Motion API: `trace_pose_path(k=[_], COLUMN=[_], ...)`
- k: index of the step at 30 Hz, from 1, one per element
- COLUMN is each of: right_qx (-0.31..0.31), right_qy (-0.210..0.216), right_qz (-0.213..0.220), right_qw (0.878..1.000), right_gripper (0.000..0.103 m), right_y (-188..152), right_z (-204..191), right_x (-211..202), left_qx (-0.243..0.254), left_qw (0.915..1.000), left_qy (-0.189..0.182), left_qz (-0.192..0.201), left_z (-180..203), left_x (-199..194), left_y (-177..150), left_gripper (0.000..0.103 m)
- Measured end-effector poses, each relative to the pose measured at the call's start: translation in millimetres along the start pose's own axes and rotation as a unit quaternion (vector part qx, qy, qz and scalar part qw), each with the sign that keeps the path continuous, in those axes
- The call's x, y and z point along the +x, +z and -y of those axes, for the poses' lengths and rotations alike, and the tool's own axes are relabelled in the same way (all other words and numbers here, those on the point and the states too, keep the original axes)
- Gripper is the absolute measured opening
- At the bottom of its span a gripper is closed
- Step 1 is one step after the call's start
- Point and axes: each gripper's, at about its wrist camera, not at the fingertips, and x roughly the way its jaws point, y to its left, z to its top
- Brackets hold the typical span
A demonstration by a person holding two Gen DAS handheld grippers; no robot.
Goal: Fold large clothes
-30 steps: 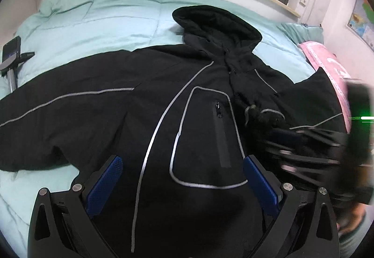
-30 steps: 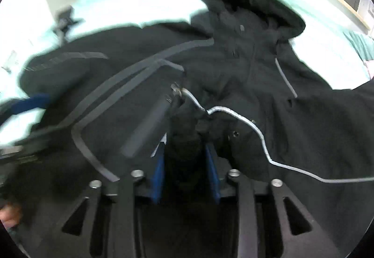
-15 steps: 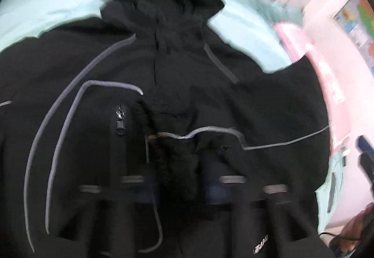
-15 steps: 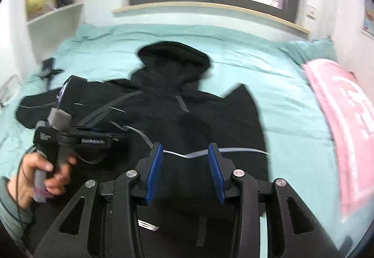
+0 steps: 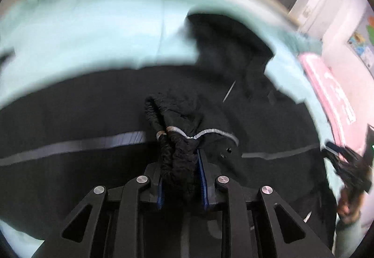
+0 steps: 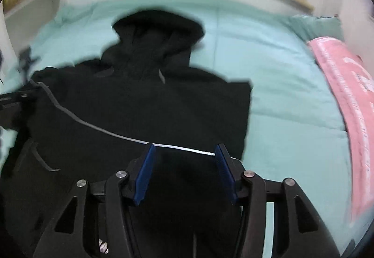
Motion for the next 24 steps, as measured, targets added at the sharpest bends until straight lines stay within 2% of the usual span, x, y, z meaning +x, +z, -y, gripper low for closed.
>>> trace_pose_path(k=[1, 2, 3, 4, 7, 8, 9, 11, 13, 15, 16, 17, 19, 20, 21, 24], right_qx=[0.0, 0.007, 0.018, 0.034, 0.042, 0.041, 0.036, 0.027, 0.022, 0.005, -0.003, -0.01, -0.015, -0.011, -0.007, -0.013], right_qy=[-0.006, -0.002, 0.008, 0.021, 0.024, 0.019, 0.021, 0.049, 0.069, 0.083, 0.082, 0.075, 0.054, 0.052, 0.053, 0.034], right_qz=[-0.025, -0.071, -0.096, -0.102, -0.104, -0.095, -0.075, -0.031, -0.012, -0.015, -0.023, -0.034, -0.078, -0.095, -0.084, -0.076], right_qw=[1.0, 0.997, 0.995, 0.994, 0.993, 0.994, 0.996, 0.998, 0.997, 0.996, 0.996, 0.997, 0.995, 0.994, 0.995, 0.996], right_gripper=[0.055, 0.055, 0.055, 0.055, 0.055, 0.055, 0.055, 0.057, 0.058, 0.058, 0.058, 0.058, 0.058, 0.058, 0.059, 0.06], right_y=[-0.9, -5.3, -9.0, -11.5, -3.9, -0.7, 3.1, 9.2, 13.1, 14.2, 12.9, 9.3, -3.4, -12.0, -17.2, -13.5], right_z=[-1.9, -0.8, 1.8, 7.4, 13.7, 14.1, 12.5, 3.3, -9.2, -30.1, -39.6, -47.3, -54.9, -55.3, -54.0, -57.0], right_x=[20.6, 51.1, 68.3, 77.5, 65.6, 55.8, 40.2, 6.9, -10.4, -13.0, -7.8, 0.7, 31.9, 49.0, 54.9, 44.1], left_qx=[0.0, 0.003, 0.004, 0.006, 0.025, 0.04, 0.049, 0.064, 0.071, 0.068, 0.064, 0.047, 0.014, 0.021, 0.034, 0.068], left_qw=[0.9998, 0.9994, 0.9995, 0.9997, 0.9992, 0.9976, 0.9955, 0.991, 0.992, 0.9959, 0.9972, 0.9989, 0.9986, 0.9985, 0.998, 0.995], left_qy=[0.009, 0.014, 0.008, 0.005, 0.026, 0.036, 0.037, 0.013, -0.005, 0.0, 0.003, 0.004, 0.013, 0.025, 0.038, 0.071], left_qz=[-0.016, -0.031, -0.029, -0.022, 0.015, 0.045, 0.072, 0.116, 0.104, 0.06, 0.04, 0.002, -0.05, -0.043, -0.037, -0.019], left_z=[-6.6, -12.6, -14.1, -14.3, -6.7, 1.1, 9.9, 28.1, 47.7, 60.0, 60.9, 58.8, 44.3, 44.6, 48.7, 63.5], left_x=[9.8, 21.2, 21.9, 18.4, -12.9, -32.0, -49.9, -79.1, -72.6, -40.8, -24.2, 7.5, 47.3, 56.9, 55.8, 37.7], left_y=[-6.4, -14.2, -18.6, -20.5, -16.3, -14.4, -9.9, -9.3, -5.0, -0.3, -1.5, -3.4, -13.4, -17.4, -18.5, -19.3], left_gripper=[0.027, 0.028, 0.028, 0.03, 0.044, 0.054, 0.07, 0.08, 0.08, 0.08, 0.08, 0.08, 0.078, 0.078, 0.078, 0.078])
